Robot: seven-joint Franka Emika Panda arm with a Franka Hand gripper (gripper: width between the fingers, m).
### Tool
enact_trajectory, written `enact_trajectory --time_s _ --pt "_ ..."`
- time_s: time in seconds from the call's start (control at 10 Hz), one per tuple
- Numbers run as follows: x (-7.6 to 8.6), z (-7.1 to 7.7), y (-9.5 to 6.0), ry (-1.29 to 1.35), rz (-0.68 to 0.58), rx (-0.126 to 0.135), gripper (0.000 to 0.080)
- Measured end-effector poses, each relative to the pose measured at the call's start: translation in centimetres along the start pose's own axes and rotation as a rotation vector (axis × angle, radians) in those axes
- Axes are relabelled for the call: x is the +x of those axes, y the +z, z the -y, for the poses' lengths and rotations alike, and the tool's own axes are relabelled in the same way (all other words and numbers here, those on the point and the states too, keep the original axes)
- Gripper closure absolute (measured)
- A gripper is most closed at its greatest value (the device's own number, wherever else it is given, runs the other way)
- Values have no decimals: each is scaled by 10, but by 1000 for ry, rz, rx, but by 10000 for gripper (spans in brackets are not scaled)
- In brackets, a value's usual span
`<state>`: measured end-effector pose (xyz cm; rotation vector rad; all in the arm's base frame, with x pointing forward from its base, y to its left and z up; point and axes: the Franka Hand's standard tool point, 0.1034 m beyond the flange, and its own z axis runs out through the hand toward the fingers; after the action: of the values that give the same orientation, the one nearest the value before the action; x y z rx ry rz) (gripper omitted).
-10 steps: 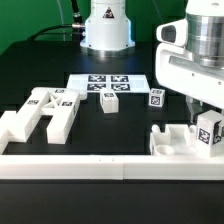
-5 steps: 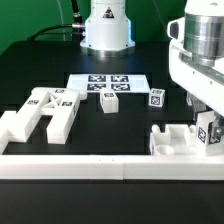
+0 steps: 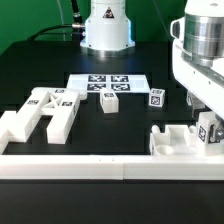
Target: Assemble chair
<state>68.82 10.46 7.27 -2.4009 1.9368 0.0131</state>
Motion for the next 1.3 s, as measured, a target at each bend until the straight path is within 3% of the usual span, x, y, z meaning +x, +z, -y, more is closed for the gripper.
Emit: enact_trajectory --time_s 0.1,0.3,1.3 --pt "0 0 0 -65 1 -4 194" --pt "-1 0 0 -290 0 -5 159" --pt "-7 0 1 -1091 -3 -11 150"
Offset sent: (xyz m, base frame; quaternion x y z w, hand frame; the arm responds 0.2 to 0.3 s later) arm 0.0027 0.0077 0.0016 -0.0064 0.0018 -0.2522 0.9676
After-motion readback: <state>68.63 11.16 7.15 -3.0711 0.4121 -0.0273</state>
